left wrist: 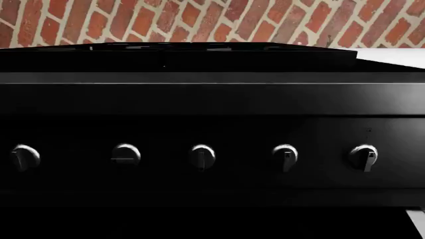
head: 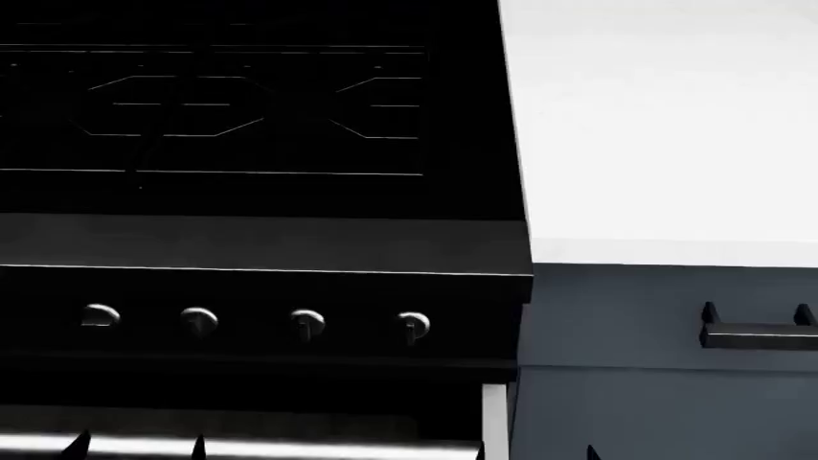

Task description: Open the microwave door

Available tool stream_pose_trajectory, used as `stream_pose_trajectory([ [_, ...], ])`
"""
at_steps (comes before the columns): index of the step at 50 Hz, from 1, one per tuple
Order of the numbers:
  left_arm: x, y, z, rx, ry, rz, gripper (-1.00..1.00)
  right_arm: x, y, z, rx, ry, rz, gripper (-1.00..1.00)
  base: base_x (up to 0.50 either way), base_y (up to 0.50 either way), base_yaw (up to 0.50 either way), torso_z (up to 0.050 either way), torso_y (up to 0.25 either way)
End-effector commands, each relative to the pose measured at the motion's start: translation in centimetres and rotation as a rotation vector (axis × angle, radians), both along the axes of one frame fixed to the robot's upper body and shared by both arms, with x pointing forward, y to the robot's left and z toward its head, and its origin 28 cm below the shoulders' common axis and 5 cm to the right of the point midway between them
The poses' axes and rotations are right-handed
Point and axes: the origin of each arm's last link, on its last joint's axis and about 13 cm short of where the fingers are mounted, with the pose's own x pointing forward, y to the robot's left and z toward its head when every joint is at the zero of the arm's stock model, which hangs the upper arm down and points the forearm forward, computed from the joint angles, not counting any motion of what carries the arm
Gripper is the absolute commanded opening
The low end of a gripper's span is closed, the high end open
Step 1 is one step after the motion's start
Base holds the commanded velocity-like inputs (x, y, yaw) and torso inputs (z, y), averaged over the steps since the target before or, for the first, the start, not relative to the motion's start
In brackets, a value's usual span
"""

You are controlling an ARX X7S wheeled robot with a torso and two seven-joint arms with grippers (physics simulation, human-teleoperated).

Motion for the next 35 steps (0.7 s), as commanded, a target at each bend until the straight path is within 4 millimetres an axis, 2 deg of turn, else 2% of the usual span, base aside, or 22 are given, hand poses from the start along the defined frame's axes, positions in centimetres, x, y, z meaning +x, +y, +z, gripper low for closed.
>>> stream_pose_trajectory([
  [1,-0.2,-0.1,-0.1,0.023,-0.019,0.001,1.0,0.0,0.1,-0.2,0.003,-0.007,0.017,1.0,0.0,0.0,0.0,0.0,0.0],
  [15,0.0,-0.1,-0.5,0.037,0.01,0.018,1.0,0.0,0.1,-0.5,-0.028,0.006,0.024,1.0,0.0,0.0,0.0,0.0,0.0],
  [19,-0.1,0.0,-0.1,0.026,-0.014,0.022,1.0,-0.1,0.2,-0.2,-0.066,-0.045,0.027,1.0,0.0,0.0,0.0,0.0,0.0],
  [21,-0.1,0.0,1.0,-0.036,-0.038,0.024,1.0,-0.2,0.3,0.4,-0.111,-0.098,0.027,1.0,0.0,0.0,0.0,0.0,0.0],
  [23,-0.3,0.1,2.8,-0.055,-0.125,0.03,1.0,-0.4,0.5,1.4,-0.162,-0.151,0.021,1.0,0.0,0.0,0.0,0.0,0.0],
  [24,-0.6,0.1,4.1,-0.079,-0.185,0.029,1.0,-0.6,0.6,2.8,-0.17,-0.207,0.025,1.0,0.0,0.0,0.0,0.0,0.0],
  [28,-1.5,0.5,6.7,-0.057,-0.346,0.044,1.0,-2.4,0.9,6.5,-0.271,-0.449,0.033,1.0,0.0,0.0,0.0,0.0,0.0],
  [31,-2.4,0.6,8.5,-0.067,-0.45,0.035,1.0,-3.5,0.9,8.8,-0.271,-0.553,0.021,1.0,0.0,0.0,0.0,0.0,0.0],
  [35,-3.4,0.5,9.8,-0.077,-0.531,0.031,1.0,-4.1,0.7,9.9,-0.281,-0.602,0.006,1.0,0.0,0.0,0.0,0.0,0.0],
])
